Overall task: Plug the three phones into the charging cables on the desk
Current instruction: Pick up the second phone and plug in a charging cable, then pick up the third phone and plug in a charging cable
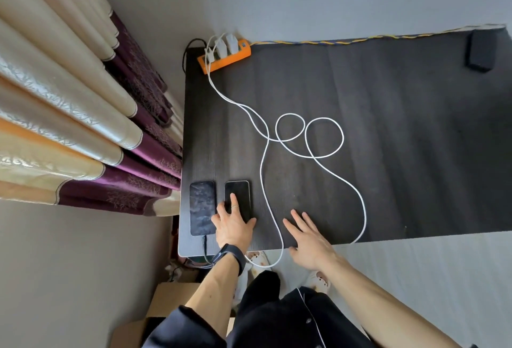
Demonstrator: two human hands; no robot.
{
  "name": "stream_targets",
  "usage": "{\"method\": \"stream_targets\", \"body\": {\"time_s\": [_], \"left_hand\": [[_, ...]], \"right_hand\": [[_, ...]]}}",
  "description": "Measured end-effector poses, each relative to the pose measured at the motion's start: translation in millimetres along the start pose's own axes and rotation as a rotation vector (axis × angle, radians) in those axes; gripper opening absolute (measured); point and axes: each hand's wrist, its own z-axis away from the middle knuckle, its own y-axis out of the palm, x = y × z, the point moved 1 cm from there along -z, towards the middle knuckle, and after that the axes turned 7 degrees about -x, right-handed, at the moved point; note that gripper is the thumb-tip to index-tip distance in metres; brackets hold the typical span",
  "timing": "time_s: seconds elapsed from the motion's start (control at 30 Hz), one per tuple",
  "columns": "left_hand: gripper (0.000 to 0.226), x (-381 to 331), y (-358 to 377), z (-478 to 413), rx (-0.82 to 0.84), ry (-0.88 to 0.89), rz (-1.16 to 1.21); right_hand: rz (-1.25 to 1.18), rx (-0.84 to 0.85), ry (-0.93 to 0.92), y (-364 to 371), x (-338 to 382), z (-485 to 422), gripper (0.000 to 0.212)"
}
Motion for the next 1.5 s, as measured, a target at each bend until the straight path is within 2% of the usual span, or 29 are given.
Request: {"method": "stream_targets", "body": {"time_s": [0.17, 0.3, 0.4, 0.5, 0.6, 0.8, 0.9, 1.07, 1.23, 1.5], "left_hand": [[0.086, -2.9, -2.1, -0.7, -0.013, 0.011, -0.049], [0.061, -25.0, 0.4, 18.2, -0.081, 0.075, -0.049], [0.051, -60.9, 12.6, 46.7, -0.066, 0.21, -0.036], [0.049, -111.8, 35.4, 85.8, -0.019, 0.389, -0.05], [0.049, -174.2, 69.6, 137.2, 0.027, 0.549, -0.047], [0.052, -273.1, 149.8, 228.3, 0.079, 0.663, -0.077], [0.054, -318.1, 183.0, 265.8, 0.135, 0.701, -0.127], [0.057, -378.8, 212.2, 287.0, 0.184, 0.773, -0.223], [0.056, -441.6, 230.0, 271.0, 0.177, 0.794, -0.25], [0.055, -546.1, 236.6, 204.1, 0.178, 0.721, -0.2]], "right_hand": [[-0.195, -0.156, 0.062, -17.9, -7.2, 17.8, 0.057], [-0.48, -0.364, 0.177, -34.1, -44.1, 56.0, 0.042], [-0.678, -0.504, 0.298, -40.5, -99.8, 94.7, 0.032], [-0.728, -0.596, 0.408, -43.1, -171.1, 141.0, 0.028], [-0.689, -0.688, 0.435, -46.8, -246.7, 192.8, 0.024], [-0.674, -0.845, 0.476, -58.7, -374.5, 286.1, 0.027], [-0.707, -0.872, 0.523, -59.6, -427.6, 321.1, 0.027], [-0.743, -0.888, 0.529, -76.2, -476.9, 332.4, 0.03], [-0.676, -0.831, 0.461, -116.2, -515.9, 296.8, 0.032], [-0.56, -0.805, 0.417, -217.5, -573.1, 209.8, 0.03]]}}
